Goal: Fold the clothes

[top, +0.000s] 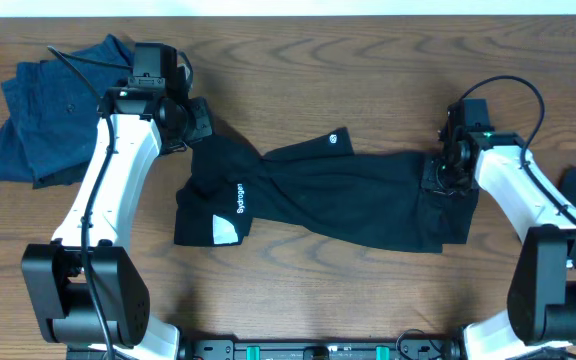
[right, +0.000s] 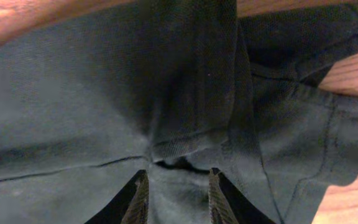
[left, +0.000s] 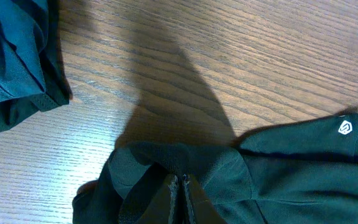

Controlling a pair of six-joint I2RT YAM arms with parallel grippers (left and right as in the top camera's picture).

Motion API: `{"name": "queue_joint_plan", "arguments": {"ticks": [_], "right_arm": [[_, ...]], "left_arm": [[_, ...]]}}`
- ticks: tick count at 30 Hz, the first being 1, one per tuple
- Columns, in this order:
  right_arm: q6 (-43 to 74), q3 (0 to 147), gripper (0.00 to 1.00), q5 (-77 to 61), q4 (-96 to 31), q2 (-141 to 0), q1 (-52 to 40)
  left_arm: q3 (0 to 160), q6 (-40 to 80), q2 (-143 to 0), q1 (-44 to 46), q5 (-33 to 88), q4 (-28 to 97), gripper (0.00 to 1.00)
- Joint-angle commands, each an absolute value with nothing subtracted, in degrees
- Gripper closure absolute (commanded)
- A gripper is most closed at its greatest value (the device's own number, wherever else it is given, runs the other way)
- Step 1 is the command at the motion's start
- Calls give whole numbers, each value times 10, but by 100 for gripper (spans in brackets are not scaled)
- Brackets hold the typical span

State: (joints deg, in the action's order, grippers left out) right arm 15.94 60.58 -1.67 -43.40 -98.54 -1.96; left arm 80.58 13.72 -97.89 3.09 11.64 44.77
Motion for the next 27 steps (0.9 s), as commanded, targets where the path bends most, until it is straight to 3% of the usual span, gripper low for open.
{"name": "queue_joint_plan", "arguments": {"ticks": [1,17,27], "right_arm": [[171,609,69,-4,-422,-1006,-23],[180,607,81,-2,-408,-1014,-23],[181,602,79,-2,-392,-1014,-23]], "left_arm": [[808,142,-979,30,115,450,94],[808,142,-979,30,115,450,94],[808,142,-979,30,115,450,94]]}}
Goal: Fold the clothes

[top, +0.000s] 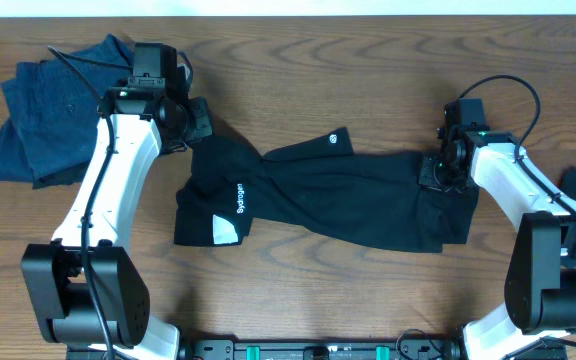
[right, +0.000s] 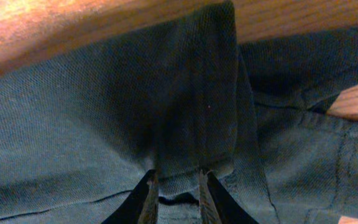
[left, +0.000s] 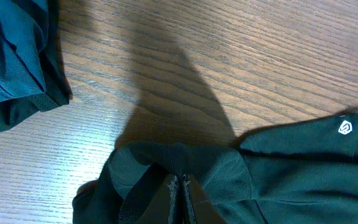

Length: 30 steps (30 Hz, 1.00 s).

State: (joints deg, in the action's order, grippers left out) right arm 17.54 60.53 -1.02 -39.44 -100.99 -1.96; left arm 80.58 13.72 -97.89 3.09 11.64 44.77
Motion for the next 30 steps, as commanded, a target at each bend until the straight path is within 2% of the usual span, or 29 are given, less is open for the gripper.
{"name": "queue_joint_plan", "arguments": {"ticks": [1,15,20,23,30], "right_arm": [[185,602,79,-2,-392,-1014,-23],[184,580,74,-2,-370,-1014,-23],[193,579,84,-2,-362,-1014,-23],[198,579,97,-2,-359,-1014,-23],[199,582,99,-2,-364,-1013,-23]], "left_arm": [[808,142,-979,30,115,450,94],[808,142,-979,30,115,450,94],[808,142,-979,30,115,450,94],[808,142,-979,30,115,452,94],[808,142,-979,30,115,454,94]]}}
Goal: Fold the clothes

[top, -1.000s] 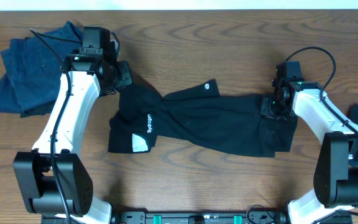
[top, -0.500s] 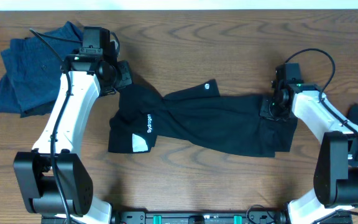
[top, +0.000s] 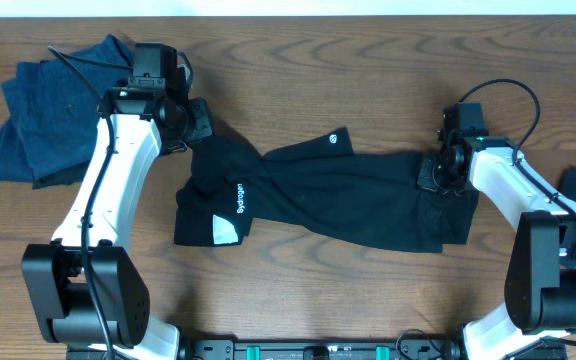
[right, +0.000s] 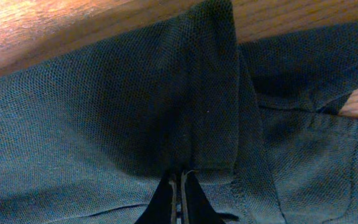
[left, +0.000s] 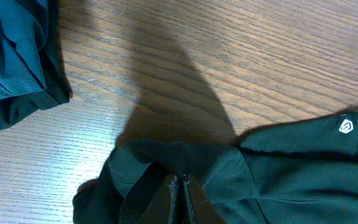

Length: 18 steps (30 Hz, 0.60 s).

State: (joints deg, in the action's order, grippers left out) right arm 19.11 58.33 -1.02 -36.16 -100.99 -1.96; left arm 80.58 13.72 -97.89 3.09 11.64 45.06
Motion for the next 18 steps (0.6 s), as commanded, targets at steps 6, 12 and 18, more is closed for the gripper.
{"name": "queue_joint_plan", "arguments": {"ticks": [6,12,18], "right_arm": [[199,617,99,-2,-412,-979,-22],[199,648,99,2,-429,-919,-22],[199,648,99,7,-451,-918,-21]], "left_arm": [[808,142,-979,30,115,454,94],[808,142,-979,30,115,454,94],[808,142,-979,30,115,454,94]]}}
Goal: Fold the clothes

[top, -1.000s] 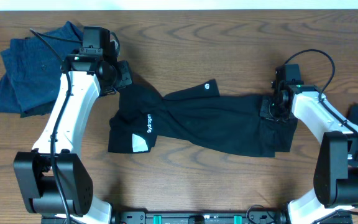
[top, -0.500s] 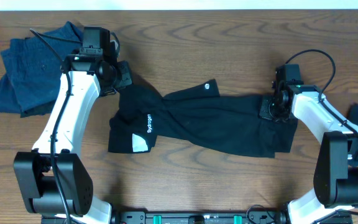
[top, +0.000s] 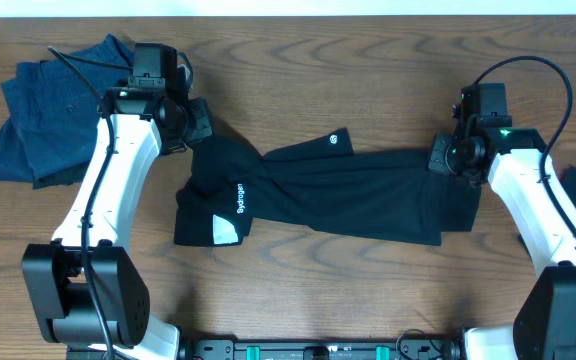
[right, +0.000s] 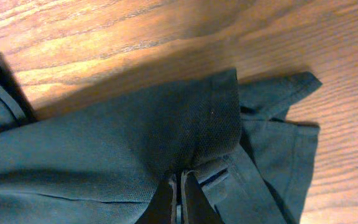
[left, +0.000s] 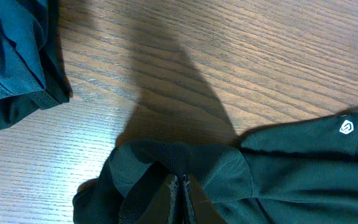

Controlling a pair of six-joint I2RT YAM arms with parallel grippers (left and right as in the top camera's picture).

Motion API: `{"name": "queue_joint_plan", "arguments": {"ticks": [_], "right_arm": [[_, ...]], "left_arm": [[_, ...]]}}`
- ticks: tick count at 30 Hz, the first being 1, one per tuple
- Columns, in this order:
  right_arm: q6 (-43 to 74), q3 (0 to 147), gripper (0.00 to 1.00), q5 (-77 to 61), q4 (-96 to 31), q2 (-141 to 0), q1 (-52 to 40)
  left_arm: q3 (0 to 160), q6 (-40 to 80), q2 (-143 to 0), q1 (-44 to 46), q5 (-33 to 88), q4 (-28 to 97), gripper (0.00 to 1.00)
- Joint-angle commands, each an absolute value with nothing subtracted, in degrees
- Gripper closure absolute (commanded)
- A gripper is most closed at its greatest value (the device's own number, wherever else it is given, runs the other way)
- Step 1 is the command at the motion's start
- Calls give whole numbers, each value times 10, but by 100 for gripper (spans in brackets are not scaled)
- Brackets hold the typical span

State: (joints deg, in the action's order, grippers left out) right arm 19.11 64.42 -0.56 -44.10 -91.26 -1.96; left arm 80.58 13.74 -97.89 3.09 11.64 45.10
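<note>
A black polo shirt (top: pixel 338 195) with white lettering lies stretched across the middle of the table, twisted in its middle. My left gripper (top: pixel 196 135) is shut on its upper left edge; in the left wrist view the fingers (left: pixel 180 186) pinch a bunched fold of the black shirt (left: pixel 278 174). My right gripper (top: pixel 446 155) is shut on the shirt's upper right part, and the right wrist view shows its fingers (right: pixel 179 186) clamped on a raised fold of dark fabric (right: pixel 104 149) above the wood.
A pile of blue clothes (top: pixel 43 110) sits at the far left, its edge (left: pixel 11 68) showing in the left wrist view. Another dark garment lies at the right edge. Bare wooden table (top: pixel 298 290) spreads in front of the shirt.
My right gripper, shut on the shirt, has risen and shifted right and toward the far side, lifting the fabric and drawing the shirt's right end straighter. The left gripper has not moved.
At first my right gripper stood open, pressed into the shirt's right end, while the left held the upper left edge shut. The right fingers then stood narrower, then shut on a fold. Now that fold is lifted and the shirt's right end is pulled out.
</note>
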Motion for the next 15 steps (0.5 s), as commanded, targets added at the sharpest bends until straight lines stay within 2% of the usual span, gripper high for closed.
{"name": "queue_joint_plan", "arguments": {"ticks": [1,15], "right_arm": [[199,648,99,9,-458,-919,-21],[192,648,99,33,-497,-919,-21]], "left_arm": [[808,142,-979,30,115,454,94],[808,142,-979,30,115,454,94]]}}
